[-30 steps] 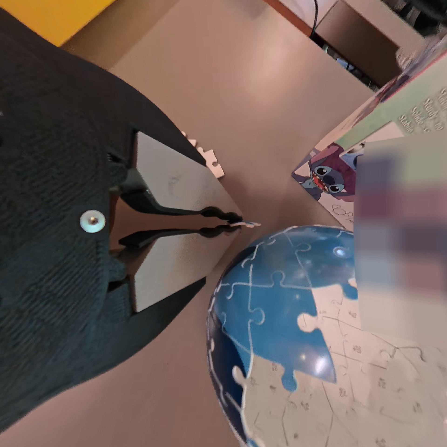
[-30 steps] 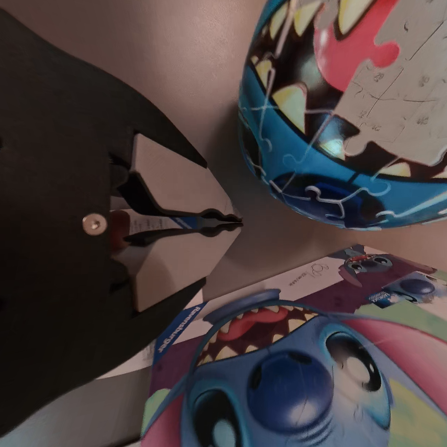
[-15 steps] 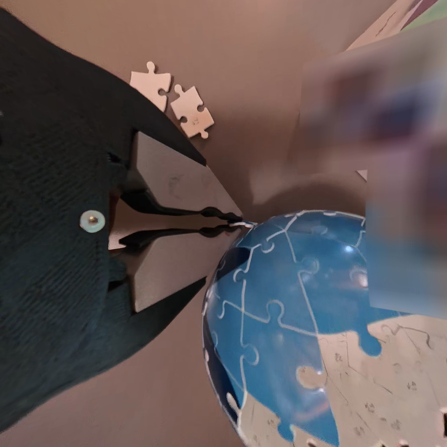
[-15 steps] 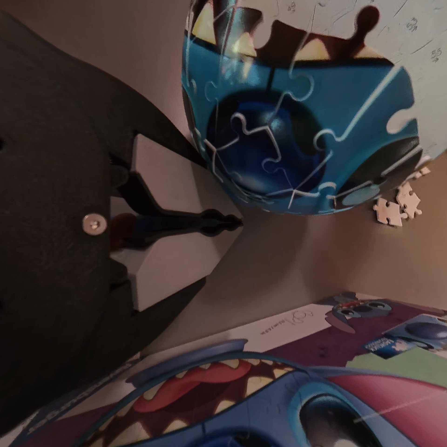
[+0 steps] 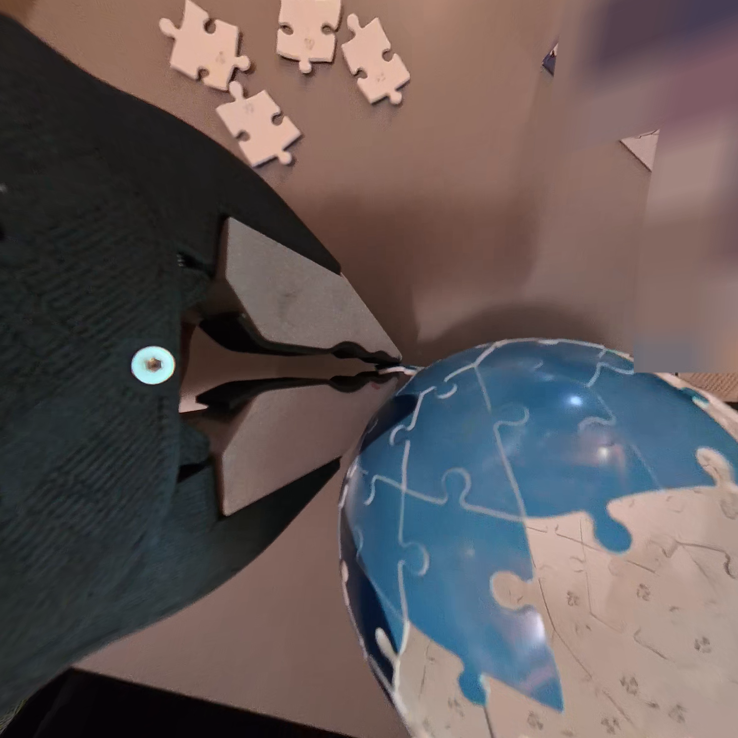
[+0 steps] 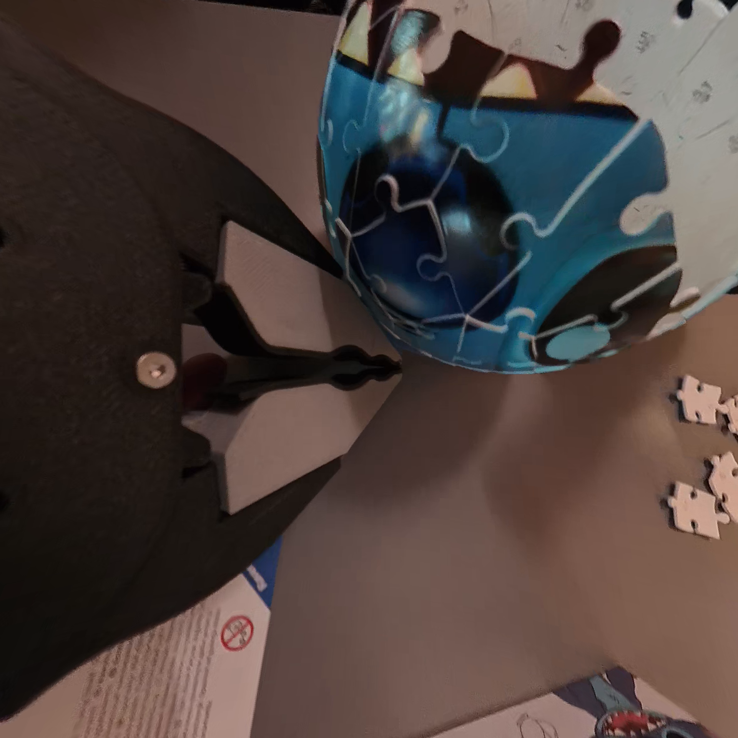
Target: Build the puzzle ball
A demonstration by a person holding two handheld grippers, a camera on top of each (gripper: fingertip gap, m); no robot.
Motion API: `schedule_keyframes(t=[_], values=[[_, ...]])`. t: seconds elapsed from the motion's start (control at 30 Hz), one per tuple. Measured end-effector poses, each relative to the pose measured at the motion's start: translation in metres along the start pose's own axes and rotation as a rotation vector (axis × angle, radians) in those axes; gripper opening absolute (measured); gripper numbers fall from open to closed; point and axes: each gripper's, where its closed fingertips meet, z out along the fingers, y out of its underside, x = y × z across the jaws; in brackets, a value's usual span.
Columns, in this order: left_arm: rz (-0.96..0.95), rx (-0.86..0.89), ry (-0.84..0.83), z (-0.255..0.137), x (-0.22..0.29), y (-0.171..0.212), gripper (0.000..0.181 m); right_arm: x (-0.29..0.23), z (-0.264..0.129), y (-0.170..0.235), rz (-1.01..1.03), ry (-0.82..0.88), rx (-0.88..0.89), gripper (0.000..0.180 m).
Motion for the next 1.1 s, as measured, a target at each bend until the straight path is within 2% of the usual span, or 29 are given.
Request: schedule_keyframes(t=[0.13,0.27,0.3,0.37,0.4,0.5,0.6,0.73,0.8,0.83,0.93,1.1], values=[[0.022,-0.008,-0.084,-0.013,0.000,0.008,0.000,-0.005,-0.006,0.006,-0.024,0.071,-0.007,0.000],[0.006,0.050,-0.180,-0.051,-0.015,-0.001,0.000,0.019,-0.033,0.003,-0.011,0.238,0.004,0.005],[0.008,0.069,-0.202,-0.063,-0.018,-0.006,0.000,0.024,-0.043,0.001,-0.014,0.280,0.011,0.009],[0.029,0.106,-0.227,-0.085,-0.019,-0.020,0.000,0.023,-0.065,-0.009,-0.053,0.301,0.062,0.032],[0.045,0.120,-0.242,-0.095,-0.019,-0.028,0.000,0.020,-0.076,-0.017,-0.077,0.305,0.103,0.035],[0.119,0.141,-0.226,-0.106,-0.008,-0.057,0.000,0.009,-0.110,-0.055,-0.143,0.346,0.267,0.023],[0.218,0.128,-0.163,-0.097,0.015,-0.086,0.000,-0.023,-0.130,-0.103,-0.265,0.362,0.420,0.010],[0.336,0.034,-0.133,-0.074,0.033,-0.103,0.000,-0.064,-0.116,-0.134,-0.378,0.297,0.393,0.014],[0.379,-0.014,-0.144,-0.067,0.034,-0.107,0.000,-0.064,-0.105,-0.139,-0.440,0.335,0.340,0.017],[0.393,-0.033,-0.139,-0.064,0.036,-0.108,0.000,-0.060,-0.100,-0.139,-0.467,0.363,0.306,0.017],[0.429,-0.082,-0.133,-0.060,0.040,-0.111,0.000,-0.055,-0.087,-0.134,-0.504,0.367,0.258,0.000],[0.478,-0.172,-0.190,-0.056,0.036,-0.109,0.000,-0.053,-0.086,-0.131,-0.500,0.350,0.272,0.000]])
